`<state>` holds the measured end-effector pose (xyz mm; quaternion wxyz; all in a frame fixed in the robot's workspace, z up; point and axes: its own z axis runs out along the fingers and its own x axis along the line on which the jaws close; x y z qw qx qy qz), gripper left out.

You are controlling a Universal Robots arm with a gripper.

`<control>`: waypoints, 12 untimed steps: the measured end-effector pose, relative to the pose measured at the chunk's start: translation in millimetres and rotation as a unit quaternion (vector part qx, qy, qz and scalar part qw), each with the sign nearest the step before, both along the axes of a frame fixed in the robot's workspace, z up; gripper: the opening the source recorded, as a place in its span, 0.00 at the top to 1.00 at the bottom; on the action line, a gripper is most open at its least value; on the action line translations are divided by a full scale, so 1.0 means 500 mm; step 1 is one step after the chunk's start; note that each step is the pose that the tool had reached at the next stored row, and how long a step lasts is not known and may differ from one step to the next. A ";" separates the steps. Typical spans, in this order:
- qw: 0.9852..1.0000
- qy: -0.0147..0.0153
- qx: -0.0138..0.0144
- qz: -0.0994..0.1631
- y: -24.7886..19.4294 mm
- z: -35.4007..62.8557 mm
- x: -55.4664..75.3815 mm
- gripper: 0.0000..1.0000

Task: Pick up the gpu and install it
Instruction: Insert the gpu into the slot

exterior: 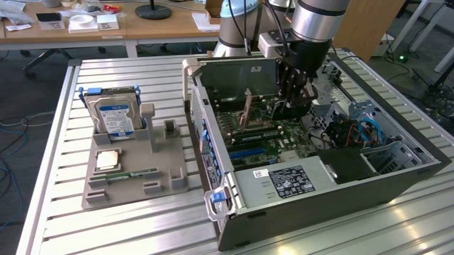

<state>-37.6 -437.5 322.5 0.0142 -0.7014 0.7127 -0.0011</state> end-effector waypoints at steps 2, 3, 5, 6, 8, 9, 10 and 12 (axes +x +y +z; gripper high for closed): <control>1.000 0.000 0.000 0.000 0.0000 0.000 -0.003 0.74; 1.000 0.000 0.000 0.000 0.0000 0.000 -0.004 0.74; 1.000 0.000 0.000 0.000 0.0000 0.000 -0.004 0.74; 1.000 0.000 0.000 0.000 0.0000 0.000 -0.004 0.74; 1.000 0.000 0.000 0.000 0.0000 0.000 -0.004 0.74; 1.000 0.000 0.000 0.000 0.0000 0.000 -0.004 0.74; 1.000 0.000 0.000 0.000 -0.0001 0.000 -0.004 0.74; 1.000 0.000 0.000 0.000 -0.0001 -0.002 -0.004 0.74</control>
